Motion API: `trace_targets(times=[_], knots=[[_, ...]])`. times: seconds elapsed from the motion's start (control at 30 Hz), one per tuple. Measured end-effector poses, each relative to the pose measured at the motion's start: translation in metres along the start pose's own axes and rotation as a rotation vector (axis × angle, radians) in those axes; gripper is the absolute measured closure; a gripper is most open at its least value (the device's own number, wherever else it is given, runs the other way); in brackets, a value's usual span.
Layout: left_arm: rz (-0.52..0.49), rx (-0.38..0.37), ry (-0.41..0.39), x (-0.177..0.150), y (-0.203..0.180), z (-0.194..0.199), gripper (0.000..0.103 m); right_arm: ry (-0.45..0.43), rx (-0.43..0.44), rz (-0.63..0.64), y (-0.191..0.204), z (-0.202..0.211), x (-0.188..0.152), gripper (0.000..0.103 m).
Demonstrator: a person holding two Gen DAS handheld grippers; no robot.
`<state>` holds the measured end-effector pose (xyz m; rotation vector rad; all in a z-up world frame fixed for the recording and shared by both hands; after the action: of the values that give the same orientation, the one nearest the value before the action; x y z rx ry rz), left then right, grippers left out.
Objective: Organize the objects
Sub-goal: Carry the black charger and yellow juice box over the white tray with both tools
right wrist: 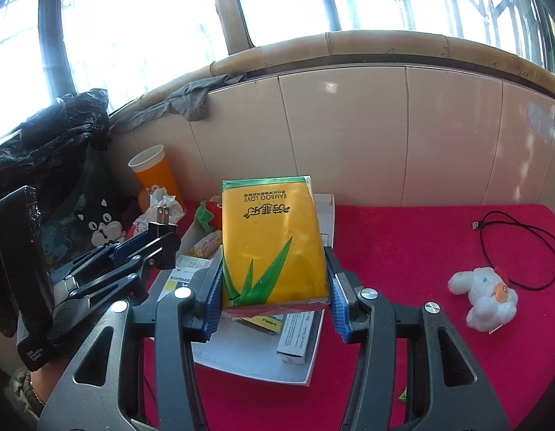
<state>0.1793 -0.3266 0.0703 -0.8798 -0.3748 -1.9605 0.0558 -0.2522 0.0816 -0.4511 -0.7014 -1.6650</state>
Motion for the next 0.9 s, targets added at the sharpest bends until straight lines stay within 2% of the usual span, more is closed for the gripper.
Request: trace_targets(times=[0.13, 0.4, 0.77, 0.9], knots=[[-0.025, 0.060, 0.020, 0.009, 0.011, -0.012, 0.074, 0.007, 0.007, 0.015, 0.012, -0.012, 0.010, 0.054], [-0.059, 0.119, 0.085, 0.024, 0.027, -0.037, 0.074, 0.077, 0.029, -0.006, 0.018, -0.044, 0.021, 0.054], [-0.035, 0.127, 0.146, 0.031, 0.047, -0.067, 0.074, 0.131, 0.052, -0.042, 0.014, -0.092, 0.027, 0.054], [-0.004, 0.117, 0.165, 0.035, 0.053, -0.081, 0.074, 0.147, 0.033, -0.056, 0.012, -0.112, 0.035, 0.054]])
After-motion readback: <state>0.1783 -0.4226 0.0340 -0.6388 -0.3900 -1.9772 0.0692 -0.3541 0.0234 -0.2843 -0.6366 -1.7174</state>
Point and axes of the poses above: each gripper's, at about its wrist camera, not at the fingertips, and z roughly against the way its jaws point, y to its left, x to its top, the point moved 10 cm from there along -z, roughly the way its jaws point, and after that the axes turned 15 degrees about y, right-handed, at the moved point
